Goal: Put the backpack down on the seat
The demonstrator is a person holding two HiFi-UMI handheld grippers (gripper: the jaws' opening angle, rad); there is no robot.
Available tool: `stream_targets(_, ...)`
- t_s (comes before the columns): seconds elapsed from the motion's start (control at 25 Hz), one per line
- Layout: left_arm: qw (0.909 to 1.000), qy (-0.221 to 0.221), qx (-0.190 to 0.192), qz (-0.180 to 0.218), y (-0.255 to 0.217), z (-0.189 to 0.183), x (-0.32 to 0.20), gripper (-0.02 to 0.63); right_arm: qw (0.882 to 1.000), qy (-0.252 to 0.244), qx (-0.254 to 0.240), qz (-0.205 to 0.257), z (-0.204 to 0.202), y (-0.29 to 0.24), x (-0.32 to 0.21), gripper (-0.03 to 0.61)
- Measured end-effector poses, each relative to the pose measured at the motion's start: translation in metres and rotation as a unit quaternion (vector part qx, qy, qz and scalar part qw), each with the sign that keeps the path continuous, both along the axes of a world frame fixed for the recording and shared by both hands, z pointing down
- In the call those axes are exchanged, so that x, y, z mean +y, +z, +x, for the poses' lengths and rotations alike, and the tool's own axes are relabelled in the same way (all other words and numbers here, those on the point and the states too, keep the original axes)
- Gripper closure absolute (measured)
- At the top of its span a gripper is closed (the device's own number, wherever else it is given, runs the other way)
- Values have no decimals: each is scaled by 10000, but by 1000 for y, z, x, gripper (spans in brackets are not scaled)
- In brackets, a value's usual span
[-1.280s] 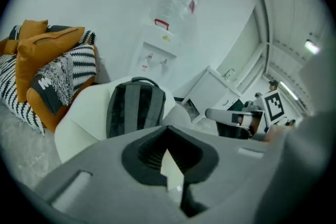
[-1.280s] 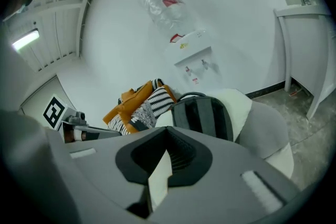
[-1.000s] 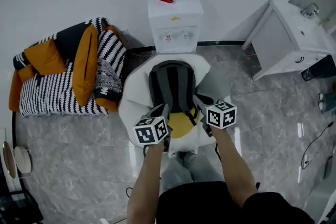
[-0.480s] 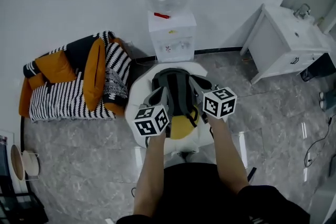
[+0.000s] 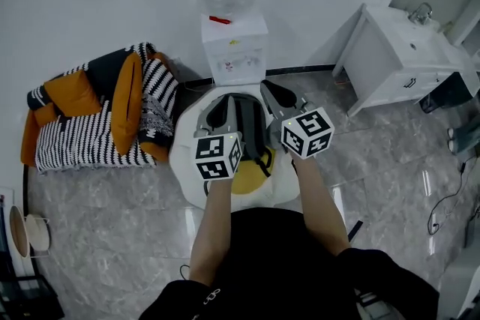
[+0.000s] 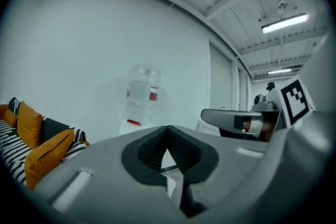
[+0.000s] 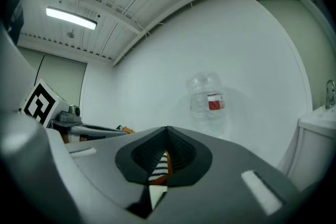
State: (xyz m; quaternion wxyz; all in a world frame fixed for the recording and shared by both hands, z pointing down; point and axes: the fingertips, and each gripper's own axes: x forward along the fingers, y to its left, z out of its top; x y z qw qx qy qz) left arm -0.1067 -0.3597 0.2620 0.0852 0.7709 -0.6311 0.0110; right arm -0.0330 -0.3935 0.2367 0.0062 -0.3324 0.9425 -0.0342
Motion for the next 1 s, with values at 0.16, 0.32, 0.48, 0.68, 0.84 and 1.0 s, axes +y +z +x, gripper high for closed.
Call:
stream_targets(0.16,10000,-58,-41,54,-3,2,-5,617,10000,-3,84,6,1,2,-7,574)
stream_targets(0.32,9999,-98,-9,93,-6,1,-12,617,9998,-70,161,4,-1,5,-11,574)
stream_targets(0.48,9998,-14,113,151,-11,7,-18,617,9997,-149,190,5,-6,5,-16,574)
stream_targets(0.68,9992,112,109,376,-25,9,-28,617,9995,-187,209,167,-11,-7,-26,574)
stream_targets(0.84,9989,134,9,440,-29,12,-36,617,9991,-208,243,273,-12,-12,-33,574)
stream_targets(1.0,9988,111,23,473,-31,10,-44,616,9987,-237,282,345,-12,-14,-39,574)
